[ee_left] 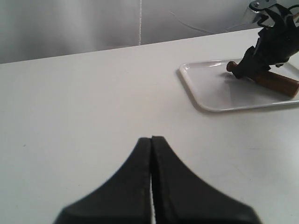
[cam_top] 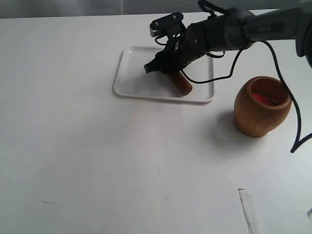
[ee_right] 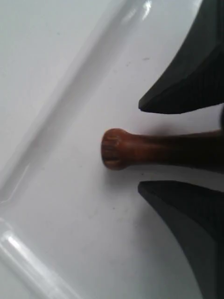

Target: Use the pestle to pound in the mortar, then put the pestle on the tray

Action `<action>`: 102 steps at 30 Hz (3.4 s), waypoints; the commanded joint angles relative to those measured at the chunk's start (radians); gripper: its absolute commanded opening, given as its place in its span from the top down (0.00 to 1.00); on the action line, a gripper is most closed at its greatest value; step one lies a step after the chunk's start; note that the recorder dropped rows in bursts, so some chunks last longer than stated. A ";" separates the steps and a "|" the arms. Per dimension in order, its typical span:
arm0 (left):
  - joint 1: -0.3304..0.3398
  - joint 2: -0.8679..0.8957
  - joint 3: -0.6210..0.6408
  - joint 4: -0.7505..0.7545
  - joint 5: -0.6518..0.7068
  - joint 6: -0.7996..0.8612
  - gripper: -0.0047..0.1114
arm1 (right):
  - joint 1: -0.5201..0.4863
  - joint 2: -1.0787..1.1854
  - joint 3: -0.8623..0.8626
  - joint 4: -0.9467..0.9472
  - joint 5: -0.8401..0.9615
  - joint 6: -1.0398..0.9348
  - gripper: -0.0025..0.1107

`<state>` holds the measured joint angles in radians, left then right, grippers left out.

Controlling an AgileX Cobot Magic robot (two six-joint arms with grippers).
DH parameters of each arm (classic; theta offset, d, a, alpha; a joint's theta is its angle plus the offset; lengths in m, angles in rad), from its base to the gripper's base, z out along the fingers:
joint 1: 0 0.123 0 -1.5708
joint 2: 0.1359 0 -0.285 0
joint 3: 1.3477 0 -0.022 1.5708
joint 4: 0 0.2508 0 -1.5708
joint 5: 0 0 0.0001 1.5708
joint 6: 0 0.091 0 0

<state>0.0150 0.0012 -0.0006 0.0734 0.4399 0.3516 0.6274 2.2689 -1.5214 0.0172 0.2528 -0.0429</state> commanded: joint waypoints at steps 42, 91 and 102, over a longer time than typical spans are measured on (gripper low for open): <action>-0.008 -0.001 0.001 -0.007 -0.003 -0.008 0.96 | 0.291 -1.449 0.722 -0.168 0.093 0.001 0.98; -0.008 -0.001 0.001 -0.007 -0.003 -0.008 0.96 | -0.050 -2.073 1.117 0.094 0.107 0.020 0.98; -0.008 -0.001 0.001 -0.007 -0.003 -0.008 0.96 | -0.315 -2.202 1.168 0.151 0.072 0.003 0.98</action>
<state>0.0150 0.0012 -0.0006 0.0734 0.4399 0.3516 0.3655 0.0799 -0.3903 0.1462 0.3540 -0.0256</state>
